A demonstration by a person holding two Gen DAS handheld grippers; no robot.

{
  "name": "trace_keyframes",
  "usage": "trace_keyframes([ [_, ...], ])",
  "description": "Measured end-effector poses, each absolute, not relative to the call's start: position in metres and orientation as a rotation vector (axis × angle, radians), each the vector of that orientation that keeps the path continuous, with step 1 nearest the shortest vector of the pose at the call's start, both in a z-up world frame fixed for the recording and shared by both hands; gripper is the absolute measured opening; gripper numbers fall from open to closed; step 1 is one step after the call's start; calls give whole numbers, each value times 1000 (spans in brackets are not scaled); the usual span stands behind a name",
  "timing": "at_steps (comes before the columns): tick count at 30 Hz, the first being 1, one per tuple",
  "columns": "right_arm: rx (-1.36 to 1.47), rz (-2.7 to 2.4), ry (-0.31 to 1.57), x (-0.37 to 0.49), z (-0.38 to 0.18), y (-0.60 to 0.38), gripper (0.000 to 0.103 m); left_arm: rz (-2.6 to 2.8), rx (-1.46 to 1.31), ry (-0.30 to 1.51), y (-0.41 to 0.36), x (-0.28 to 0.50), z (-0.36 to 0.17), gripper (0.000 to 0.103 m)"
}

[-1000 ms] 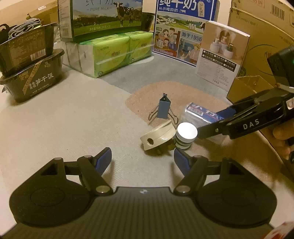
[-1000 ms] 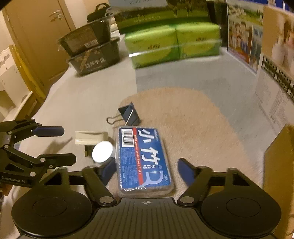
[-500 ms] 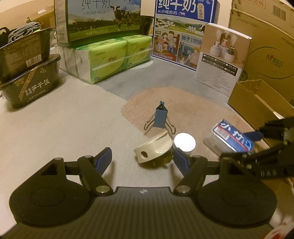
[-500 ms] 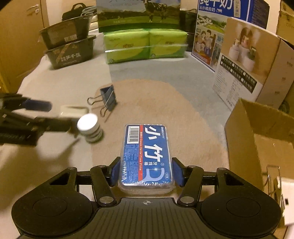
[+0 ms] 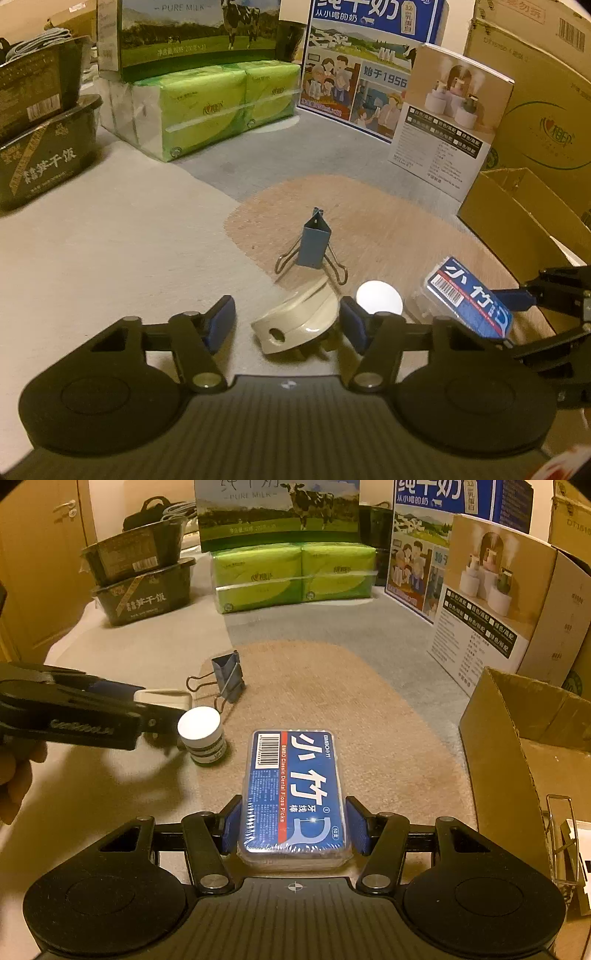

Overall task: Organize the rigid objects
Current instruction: 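Grasp the beige plug adapter with the left gripper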

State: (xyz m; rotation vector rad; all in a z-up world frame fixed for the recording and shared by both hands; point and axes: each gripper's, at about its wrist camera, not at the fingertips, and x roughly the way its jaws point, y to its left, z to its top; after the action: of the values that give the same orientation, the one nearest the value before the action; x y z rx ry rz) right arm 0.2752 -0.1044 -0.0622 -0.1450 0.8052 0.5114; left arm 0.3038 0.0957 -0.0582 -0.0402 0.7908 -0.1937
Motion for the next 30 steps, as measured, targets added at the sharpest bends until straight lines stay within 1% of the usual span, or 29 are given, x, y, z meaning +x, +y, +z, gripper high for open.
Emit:
trace_keyframes([
  [3, -138, 509, 801, 274, -63, -105, 57, -196, -45, 796, 92, 305, -59, 48],
  [15, -121, 497, 782, 265, -60, -107, 57, -152, -104, 784, 98, 290, -58, 46],
  [30, -65, 473, 761, 217, -45, -114, 57, -103, -162, 804, 100, 218, -47, 46],
])
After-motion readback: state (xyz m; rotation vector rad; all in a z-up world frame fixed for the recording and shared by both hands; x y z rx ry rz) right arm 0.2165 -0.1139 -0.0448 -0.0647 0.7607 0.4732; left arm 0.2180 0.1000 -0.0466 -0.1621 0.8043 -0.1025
